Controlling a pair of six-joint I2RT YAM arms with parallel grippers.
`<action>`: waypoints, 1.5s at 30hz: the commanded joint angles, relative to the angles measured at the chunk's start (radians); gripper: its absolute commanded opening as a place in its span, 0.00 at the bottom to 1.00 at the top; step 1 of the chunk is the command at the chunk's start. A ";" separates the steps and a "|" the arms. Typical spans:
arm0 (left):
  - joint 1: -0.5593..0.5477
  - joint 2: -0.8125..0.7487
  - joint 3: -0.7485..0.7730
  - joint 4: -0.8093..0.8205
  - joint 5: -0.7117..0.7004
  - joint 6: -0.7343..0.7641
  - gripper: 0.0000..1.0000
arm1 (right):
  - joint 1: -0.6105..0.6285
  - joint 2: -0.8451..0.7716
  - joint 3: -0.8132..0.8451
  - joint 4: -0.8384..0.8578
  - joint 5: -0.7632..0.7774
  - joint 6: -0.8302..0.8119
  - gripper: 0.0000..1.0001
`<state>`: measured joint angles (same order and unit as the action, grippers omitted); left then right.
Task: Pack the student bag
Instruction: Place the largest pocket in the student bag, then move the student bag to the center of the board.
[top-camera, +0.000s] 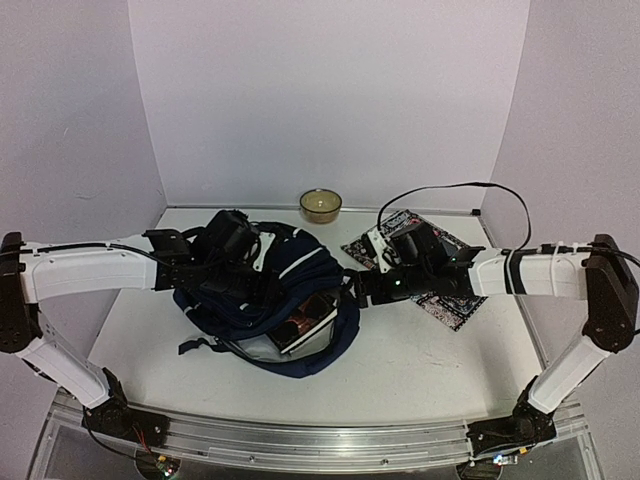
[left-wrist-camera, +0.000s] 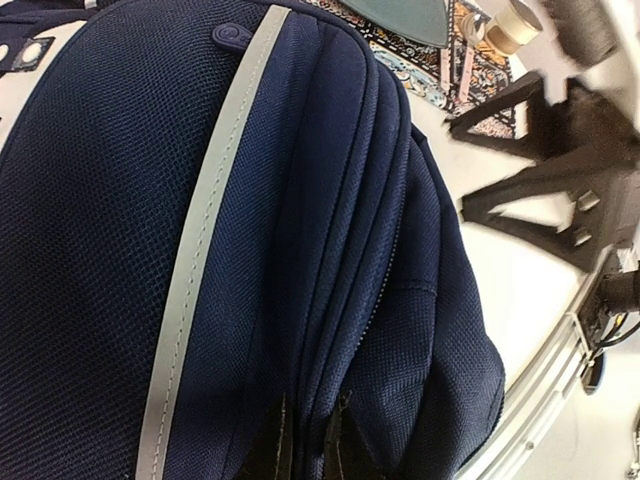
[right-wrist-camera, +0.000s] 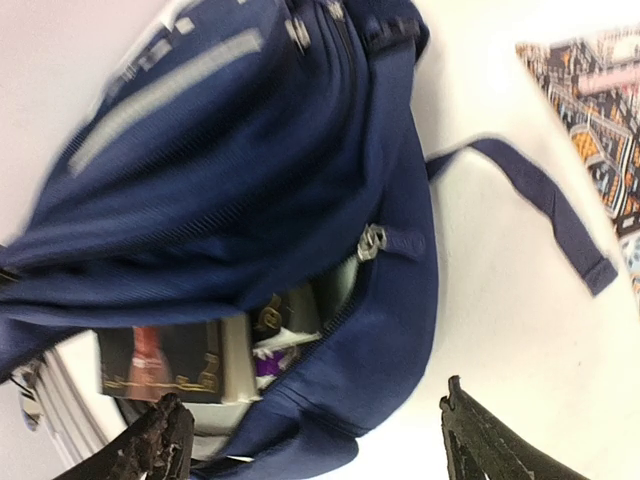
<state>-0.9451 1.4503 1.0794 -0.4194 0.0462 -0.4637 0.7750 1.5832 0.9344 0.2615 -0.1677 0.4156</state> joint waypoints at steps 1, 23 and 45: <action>-0.033 0.025 0.011 0.140 0.134 -0.038 0.08 | 0.026 0.043 0.006 -0.035 0.006 -0.013 0.87; -0.091 -0.031 0.028 0.056 -0.036 -0.023 0.71 | -0.018 0.041 -0.079 -0.016 -0.069 -0.036 0.76; -0.084 -0.029 0.048 -0.023 -0.190 -0.025 0.73 | 0.195 0.244 0.084 0.254 0.018 0.205 0.81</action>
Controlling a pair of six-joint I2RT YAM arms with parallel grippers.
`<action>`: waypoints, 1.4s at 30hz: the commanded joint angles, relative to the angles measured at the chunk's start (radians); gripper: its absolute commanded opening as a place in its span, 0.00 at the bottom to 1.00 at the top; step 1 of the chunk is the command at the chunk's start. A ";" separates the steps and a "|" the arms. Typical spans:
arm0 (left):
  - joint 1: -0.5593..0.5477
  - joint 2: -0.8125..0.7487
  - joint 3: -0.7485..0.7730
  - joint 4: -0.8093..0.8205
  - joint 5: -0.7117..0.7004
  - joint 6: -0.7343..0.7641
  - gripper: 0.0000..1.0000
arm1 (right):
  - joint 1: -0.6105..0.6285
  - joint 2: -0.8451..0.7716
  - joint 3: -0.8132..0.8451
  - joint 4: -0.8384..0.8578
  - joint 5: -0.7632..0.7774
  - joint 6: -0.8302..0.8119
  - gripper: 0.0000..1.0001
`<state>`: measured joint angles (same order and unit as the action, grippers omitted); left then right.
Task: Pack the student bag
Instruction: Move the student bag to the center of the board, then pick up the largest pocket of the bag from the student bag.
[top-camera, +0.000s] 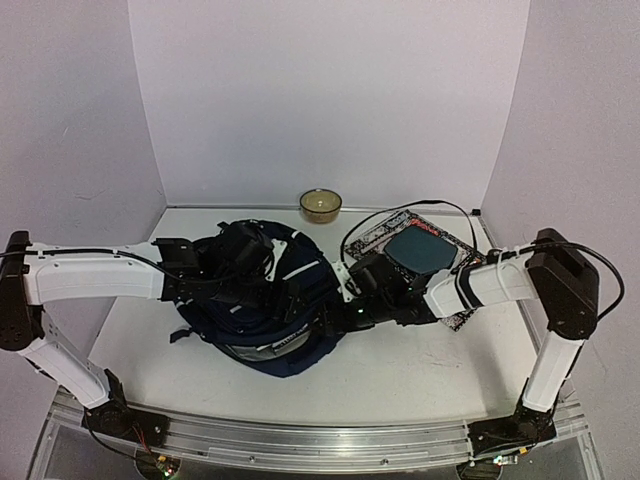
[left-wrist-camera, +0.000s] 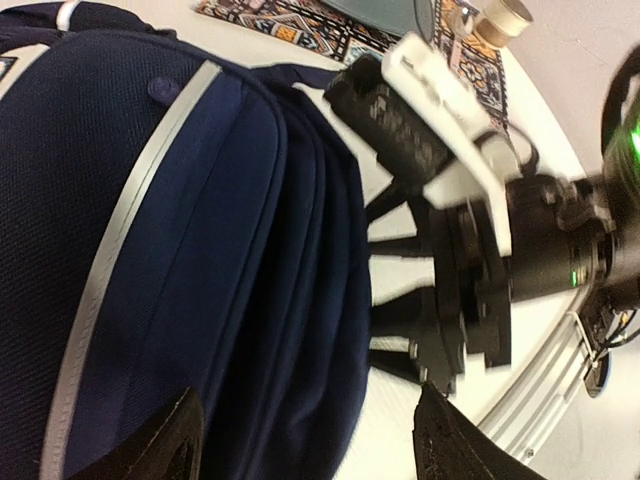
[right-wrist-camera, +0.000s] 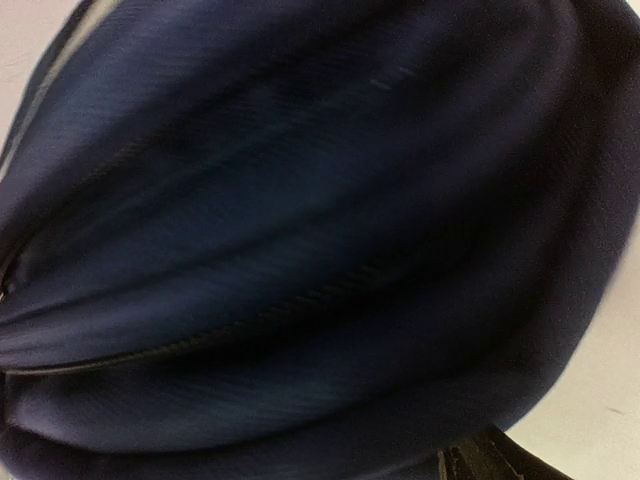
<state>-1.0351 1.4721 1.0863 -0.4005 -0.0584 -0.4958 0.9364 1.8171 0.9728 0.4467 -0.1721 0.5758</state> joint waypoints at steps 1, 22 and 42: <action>0.012 -0.052 0.042 -0.049 -0.094 0.005 0.73 | 0.034 -0.003 0.034 0.067 0.030 0.037 0.81; 0.095 0.119 0.207 -0.118 -0.104 0.128 0.73 | -0.256 -0.285 -0.046 -0.072 -0.273 -0.659 0.98; 0.138 0.165 0.113 -0.144 -0.035 0.152 0.70 | -0.334 0.188 0.317 -0.337 -0.471 -1.168 0.73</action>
<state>-0.9081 1.6463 1.2193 -0.5216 -0.1152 -0.3633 0.6117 1.9740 1.2279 0.1895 -0.5962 -0.4949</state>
